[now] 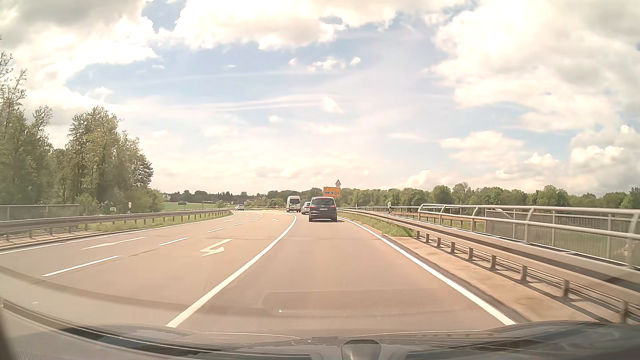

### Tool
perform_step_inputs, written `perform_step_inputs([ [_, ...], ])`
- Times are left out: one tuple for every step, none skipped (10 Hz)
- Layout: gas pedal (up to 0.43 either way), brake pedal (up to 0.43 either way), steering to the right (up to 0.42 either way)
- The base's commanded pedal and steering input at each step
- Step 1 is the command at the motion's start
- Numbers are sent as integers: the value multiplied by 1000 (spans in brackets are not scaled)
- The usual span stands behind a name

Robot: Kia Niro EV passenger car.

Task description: Follow the waypoints while adhering to traffic rules and regulations

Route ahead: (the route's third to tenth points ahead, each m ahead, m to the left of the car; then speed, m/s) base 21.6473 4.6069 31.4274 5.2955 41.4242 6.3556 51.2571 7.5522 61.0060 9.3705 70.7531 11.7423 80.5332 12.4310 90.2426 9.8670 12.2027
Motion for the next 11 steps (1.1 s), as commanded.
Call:
perform_step_inputs([
  [67, 0, -8],
  [67, 0, -8],
  [67, 0, -8],
  [67, 0, -8],
  [67, 0, -8],
  [67, 0, -8],
  [67, 0, -8],
  [67, 0, -8],
  [67, 0, -8],
  [67, 0, -8],
  [67, 0, -8],
])
